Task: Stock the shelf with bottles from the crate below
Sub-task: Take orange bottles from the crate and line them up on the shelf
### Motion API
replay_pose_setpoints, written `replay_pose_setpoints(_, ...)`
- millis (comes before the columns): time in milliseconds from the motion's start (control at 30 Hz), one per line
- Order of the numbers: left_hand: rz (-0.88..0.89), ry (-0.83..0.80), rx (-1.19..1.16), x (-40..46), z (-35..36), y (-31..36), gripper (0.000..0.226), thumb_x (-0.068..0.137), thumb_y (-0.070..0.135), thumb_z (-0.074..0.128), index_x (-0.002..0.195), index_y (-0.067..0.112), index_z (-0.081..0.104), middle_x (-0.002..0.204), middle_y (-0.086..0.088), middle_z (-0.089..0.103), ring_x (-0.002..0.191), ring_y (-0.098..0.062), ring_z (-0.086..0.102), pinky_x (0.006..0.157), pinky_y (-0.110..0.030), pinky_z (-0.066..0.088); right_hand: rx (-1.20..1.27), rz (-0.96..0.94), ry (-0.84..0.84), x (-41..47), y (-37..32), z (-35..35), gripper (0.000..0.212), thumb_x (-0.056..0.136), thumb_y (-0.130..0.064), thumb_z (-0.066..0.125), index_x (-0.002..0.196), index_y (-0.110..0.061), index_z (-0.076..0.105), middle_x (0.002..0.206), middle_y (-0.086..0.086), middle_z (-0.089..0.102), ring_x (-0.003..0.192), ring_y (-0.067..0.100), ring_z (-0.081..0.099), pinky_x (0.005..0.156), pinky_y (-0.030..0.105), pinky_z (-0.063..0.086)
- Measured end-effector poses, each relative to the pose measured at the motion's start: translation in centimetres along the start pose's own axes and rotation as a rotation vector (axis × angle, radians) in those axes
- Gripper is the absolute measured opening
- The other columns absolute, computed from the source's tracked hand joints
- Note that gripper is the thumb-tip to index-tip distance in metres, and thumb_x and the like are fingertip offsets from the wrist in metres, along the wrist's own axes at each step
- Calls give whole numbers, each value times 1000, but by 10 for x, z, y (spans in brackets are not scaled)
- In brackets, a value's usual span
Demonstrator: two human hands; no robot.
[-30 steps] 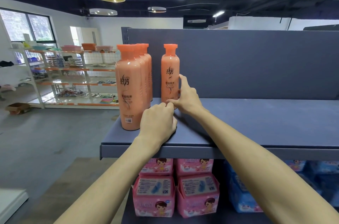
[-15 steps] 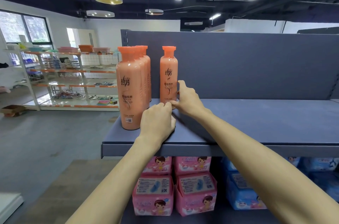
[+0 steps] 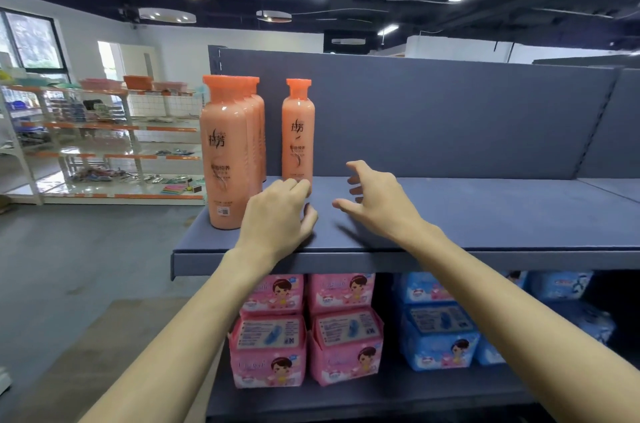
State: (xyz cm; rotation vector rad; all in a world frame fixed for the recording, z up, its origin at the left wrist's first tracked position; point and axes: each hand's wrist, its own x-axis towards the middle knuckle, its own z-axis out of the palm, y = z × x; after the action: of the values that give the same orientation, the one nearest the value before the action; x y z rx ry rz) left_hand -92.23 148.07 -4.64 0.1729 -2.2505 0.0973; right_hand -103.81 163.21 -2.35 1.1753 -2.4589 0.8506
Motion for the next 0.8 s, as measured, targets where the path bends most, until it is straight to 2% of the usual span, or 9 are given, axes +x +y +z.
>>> replay_pose_setpoints(100, 46, -62, -12, 3, -10, 12, 22, 85, 31, 55, 100, 16, 58, 86, 2, 59, 83, -21, 54, 57, -33, 45, -35, 1, 36, -24, 8, -15, 70, 86, -37, 75, 143, -11, 43, 126, 9, 64, 115, 25, 60, 99, 43, 49)
replay_pose_setpoints(167, 62, -87, -11, 5, -15, 21, 26, 86, 33, 53, 105, 17, 57, 90, 2, 59, 85, -21, 53, 59, -33, 46, -35, 9, 66, -42, 11, -25, 68, 86, -35, 75, 142, -11, 45, 127, 9, 64, 116, 26, 60, 99, 44, 48)
replay_pose_setpoints(233, 103, -72, -30, 0, -22, 32, 26, 84, 33, 55, 104, 17, 58, 88, 2, 60, 84, -22, 54, 57, -32, 43, -6, -5, 89, -65, 11, -31, 66, 86, -32, 76, 142, -11, 46, 130, 8, 63, 119, 22, 59, 101, 41, 48)
replay_pose_setpoints(300, 152, -46, -89, -12, -29, 47, 24, 83, 33, 55, 100, 17, 60, 85, 4, 60, 81, -21, 55, 54, -30, 41, 46, -36, 106, -94, 10, -36, 66, 85, -30, 77, 141, -13, 48, 134, 2, 61, 122, 14, 57, 105, 32, 46)
replay_pose_setpoints(400, 246, -68, -159, -37, -35, 70, 24, 82, 34, 52, 98, 17, 61, 82, 4, 58, 78, -21, 54, 58, -33, 44, 61, -71, 123, -134, 12, -40, 62, 86, -29, 77, 141, -16, 51, 136, -6, 59, 123, 5, 54, 106, 21, 42)
replay_pose_setpoints(567, 387, -161, -191, -75, -15, 96, 20, 81, 31, 53, 90, 14, 60, 80, 0, 55, 75, -25, 51, 63, -37, 46, 14, -42, 122, -188, 36, -25, 58, 85, -25, 78, 136, -13, 55, 130, -6, 60, 118, 3, 54, 104, 15, 40)
replay_pose_setpoints(800, 393, -411, -235, -132, 49, 120, 19, 79, 31, 50, 89, 17, 59, 76, 1, 53, 74, -24, 52, 62, -36, 45, 19, 177, -36, -254, 87, 26, 57, 86, -31, 76, 137, -15, 55, 131, -5, 60, 118, 7, 55, 104, 17, 39)
